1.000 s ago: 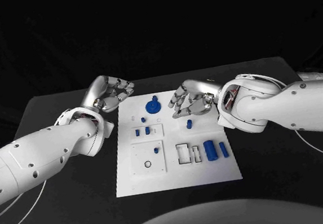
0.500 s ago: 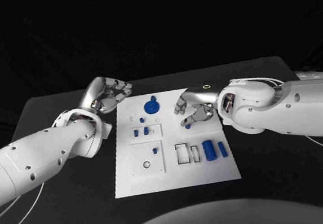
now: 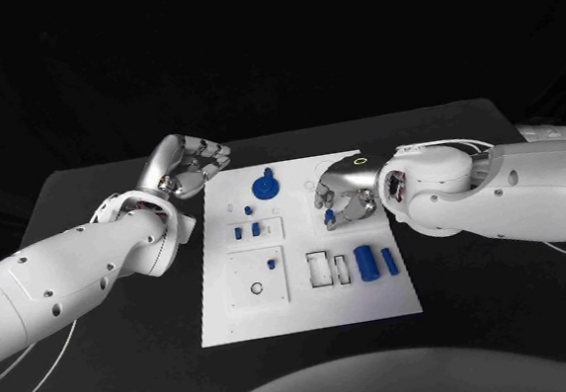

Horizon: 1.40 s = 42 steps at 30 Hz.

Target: Assemble the parts on the task board

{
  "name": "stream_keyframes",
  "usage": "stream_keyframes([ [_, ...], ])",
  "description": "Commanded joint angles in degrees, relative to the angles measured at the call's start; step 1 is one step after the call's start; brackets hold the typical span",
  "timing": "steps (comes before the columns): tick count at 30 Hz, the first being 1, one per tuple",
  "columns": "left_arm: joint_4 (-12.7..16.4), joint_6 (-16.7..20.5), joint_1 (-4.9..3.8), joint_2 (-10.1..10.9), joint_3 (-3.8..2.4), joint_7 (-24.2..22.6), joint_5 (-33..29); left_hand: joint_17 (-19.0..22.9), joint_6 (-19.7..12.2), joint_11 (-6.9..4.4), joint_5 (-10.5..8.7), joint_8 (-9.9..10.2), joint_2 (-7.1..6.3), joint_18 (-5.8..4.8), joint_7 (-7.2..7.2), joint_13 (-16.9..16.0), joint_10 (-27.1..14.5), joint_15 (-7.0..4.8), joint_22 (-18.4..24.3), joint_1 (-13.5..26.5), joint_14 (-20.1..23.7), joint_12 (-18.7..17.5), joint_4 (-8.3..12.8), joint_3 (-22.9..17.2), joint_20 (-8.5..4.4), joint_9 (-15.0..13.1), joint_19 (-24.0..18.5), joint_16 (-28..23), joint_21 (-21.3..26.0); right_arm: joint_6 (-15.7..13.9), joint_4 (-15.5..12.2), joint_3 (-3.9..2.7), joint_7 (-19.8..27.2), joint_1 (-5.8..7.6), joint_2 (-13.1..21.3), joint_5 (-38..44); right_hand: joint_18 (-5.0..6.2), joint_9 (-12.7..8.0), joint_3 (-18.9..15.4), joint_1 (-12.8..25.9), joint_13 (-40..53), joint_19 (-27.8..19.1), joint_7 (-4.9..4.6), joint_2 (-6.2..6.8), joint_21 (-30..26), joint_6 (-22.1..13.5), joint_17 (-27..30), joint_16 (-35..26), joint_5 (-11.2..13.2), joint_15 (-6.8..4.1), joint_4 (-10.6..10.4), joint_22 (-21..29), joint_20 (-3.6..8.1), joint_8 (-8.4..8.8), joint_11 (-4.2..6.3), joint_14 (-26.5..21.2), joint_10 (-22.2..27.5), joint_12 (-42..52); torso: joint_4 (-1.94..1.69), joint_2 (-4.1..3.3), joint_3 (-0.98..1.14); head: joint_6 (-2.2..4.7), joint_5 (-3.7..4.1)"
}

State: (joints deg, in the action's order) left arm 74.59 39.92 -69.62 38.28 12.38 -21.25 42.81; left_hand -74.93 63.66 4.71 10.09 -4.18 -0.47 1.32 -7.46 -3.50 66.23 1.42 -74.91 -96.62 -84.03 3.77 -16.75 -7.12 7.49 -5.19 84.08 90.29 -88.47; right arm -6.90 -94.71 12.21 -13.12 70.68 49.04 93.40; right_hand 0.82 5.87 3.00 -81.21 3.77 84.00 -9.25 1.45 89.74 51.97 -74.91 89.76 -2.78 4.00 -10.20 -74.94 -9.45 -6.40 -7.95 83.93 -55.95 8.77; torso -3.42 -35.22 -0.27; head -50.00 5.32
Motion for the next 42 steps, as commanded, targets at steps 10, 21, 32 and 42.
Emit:
stream_keyframes([
  [10, 0.1, -0.4, -0.03, 0.0, -0.05, -0.5, 0.3, -15.1, 0.4, 0.12, -0.24, 0.2, -0.05, -0.96, -0.02, 0.0, 0.2, -0.26, -14.6, -0.2, -6.0, -0.3, 0.0, -0.2, -0.29, -0.1, 4.9, -0.3, -0.2, 3.7, 0.5, 0.00, -3.2, -0.40, -0.7, 3.0, -0.82, 0.2, 2.5, -3.9, 0.2, 6.0, 2.63, -3.42, 0.3, 3.3, -15.1, 0.2, 0.1, -0.88, 1.8, -15.1, -0.05, -0.64, 1.56, 6.1, -5.4, 1.3, -0.04, -0.03, -0.05, 0.00, -0.06],
  [21, 0.1, -0.5, -0.03, 0.0, -0.05, -0.5, 0.3, -15.1, 0.4, 0.12, -0.24, 0.2, -0.05, -0.96, -0.02, 0.0, 0.2, -0.26, -14.6, -0.2, -6.0, -0.3, 0.0, -0.2, -0.29, -0.1, 4.9, -0.3, -0.2, 1.2, 0.4, 0.00, -3.8, -0.88, -1.4, 4.8, -0.82, 0.7, 5.8, -7.1, -0.3, 6.0, 2.67, -5.73, 0.3, 8.1, -15.1, 0.2, 0.0, -3.96, 2.3, -15.1, 2.94, -2.02, 4.20, 6.1, -11.1, 0.7, -0.03, 0.00, -0.01, 0.00, -0.01],
  [32, 0.1, -0.5, -0.03, 0.0, -0.05, -0.5, 0.3, -15.1, 0.4, 0.12, -0.24, 0.2, -0.05, -0.96, -0.02, 0.0, 0.2, -0.26, -14.6, -0.2, -6.0, -0.3, 0.0, -0.2, -0.29, -0.1, 4.9, -0.3, -0.2, -2.9, -0.4, -0.01, -3.1, -0.94, -0.9, 4.5, -0.82, 0.9, 6.8, -7.5, -0.3, 6.0, 2.50, -5.09, 0.3, 9.9, -15.1, 0.2, 0.0, -4.14, 2.5, -15.1, 3.42, -2.22, 4.26, 6.1, -12.8, -1.0, -0.04, -0.02, -0.01, 0.00, -0.23],
  [42, 0.0, -0.5, -0.03, -0.1, -0.05, -0.5, 0.3, -15.1, 0.3, 0.13, -0.21, 0.2, 0.02, -0.96, -0.03, 0.0, 0.1, -0.24, -14.6, -0.1, -6.0, -0.3, 0.0, -0.4, -0.28, 0.0, 4.9, -0.3, -0.2, -8.4, -2.8, -0.07, -1.7, 0.70, -0.3, 3.0, -0.82, 0.8, 6.9, -7.1, -0.4, 6.0, 2.36, -4.50, 0.3, 10.0, -15.1, 0.2, 0.0, -3.91, 2.2, -15.1, 3.31, -1.95, 4.11, 6.1, -13.0, -1.9, -0.03, 0.01, -0.05, 0.00, -0.29],
])
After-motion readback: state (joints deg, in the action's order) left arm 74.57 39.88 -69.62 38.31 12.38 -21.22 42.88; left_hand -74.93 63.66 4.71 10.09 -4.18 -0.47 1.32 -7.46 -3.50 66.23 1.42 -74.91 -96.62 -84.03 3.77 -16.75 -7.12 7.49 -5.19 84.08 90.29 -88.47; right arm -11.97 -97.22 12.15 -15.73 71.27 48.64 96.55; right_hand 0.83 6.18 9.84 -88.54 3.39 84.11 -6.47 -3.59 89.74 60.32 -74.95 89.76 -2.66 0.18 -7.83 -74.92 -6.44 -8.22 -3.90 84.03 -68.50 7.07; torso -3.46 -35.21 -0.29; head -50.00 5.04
